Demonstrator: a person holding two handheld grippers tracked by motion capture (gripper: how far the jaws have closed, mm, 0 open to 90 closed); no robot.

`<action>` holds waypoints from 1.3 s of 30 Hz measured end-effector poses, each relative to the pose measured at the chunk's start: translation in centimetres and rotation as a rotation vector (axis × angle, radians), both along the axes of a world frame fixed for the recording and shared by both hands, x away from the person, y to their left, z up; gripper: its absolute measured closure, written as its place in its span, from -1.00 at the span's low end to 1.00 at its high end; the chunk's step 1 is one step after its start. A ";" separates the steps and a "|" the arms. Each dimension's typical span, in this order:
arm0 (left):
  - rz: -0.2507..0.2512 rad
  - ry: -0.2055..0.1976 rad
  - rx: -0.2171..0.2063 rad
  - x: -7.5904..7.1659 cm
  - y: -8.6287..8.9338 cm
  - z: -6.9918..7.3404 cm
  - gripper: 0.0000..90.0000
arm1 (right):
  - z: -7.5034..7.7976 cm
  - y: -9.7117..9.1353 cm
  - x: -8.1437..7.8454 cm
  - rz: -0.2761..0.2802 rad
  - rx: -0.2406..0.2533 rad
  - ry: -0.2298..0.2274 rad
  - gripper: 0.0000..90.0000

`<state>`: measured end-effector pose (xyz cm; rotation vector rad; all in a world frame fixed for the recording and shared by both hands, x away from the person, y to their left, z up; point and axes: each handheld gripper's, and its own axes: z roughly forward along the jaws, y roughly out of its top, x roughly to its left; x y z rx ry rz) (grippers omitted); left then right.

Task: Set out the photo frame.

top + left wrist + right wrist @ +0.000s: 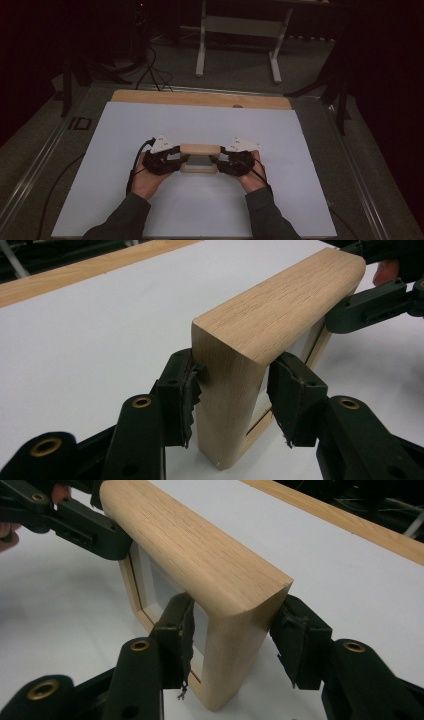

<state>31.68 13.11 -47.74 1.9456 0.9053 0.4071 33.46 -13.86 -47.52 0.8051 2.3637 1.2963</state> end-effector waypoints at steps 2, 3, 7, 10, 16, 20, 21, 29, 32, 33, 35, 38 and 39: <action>0.003 0.000 -0.005 0.2 0.2 0.0 0.21 | 0.1 0.3 0.3 0.001 0.008 0.007 0.16; 0.007 0.001 -0.010 0.2 0.2 0.0 0.21 | 0.2 0.3 0.4 0.001 0.007 0.006 0.15; 0.013 0.003 -0.015 0.5 0.4 0.1 0.21 | 0.3 0.6 0.8 -0.003 0.017 0.010 0.15; 0.015 0.003 -0.016 0.6 0.5 0.2 0.21 | 0.3 0.6 1.0 -0.004 0.022 0.014 0.15; 0.024 0.002 -0.017 1.1 0.7 0.5 0.20 | 0.4 0.8 1.5 -0.009 0.042 0.029 0.15; 0.027 0.007 -0.020 1.4 0.7 0.4 0.20 | 0.4 0.9 1.8 -0.015 0.044 0.034 0.14; 0.029 0.008 -0.022 1.5 0.6 0.4 0.20 | 0.4 0.9 1.9 -0.017 0.041 0.033 0.14; 0.038 0.014 -0.025 2.2 0.2 0.3 0.20 | 0.3 0.8 2.6 -0.035 0.043 0.043 0.12; 0.039 0.012 -0.021 2.4 0.2 0.3 0.19 | 0.2 0.8 2.7 -0.042 0.048 0.048 0.12; 0.041 0.013 -0.020 2.4 0.1 0.2 0.19 | 0.2 0.8 2.8 -0.044 0.048 0.051 0.12; 0.044 0.017 -0.019 2.5 0.1 0.1 0.19 | 0.1 0.8 2.9 -0.045 0.045 0.054 0.12; 0.051 0.021 -0.022 2.6 0.1 0.0 0.19 | 0.0 0.8 3.1 -0.046 0.046 0.058 0.12; 0.053 0.021 -0.023 2.7 0.1 0.0 0.19 | -0.1 0.8 3.1 -0.047 0.049 0.060 0.12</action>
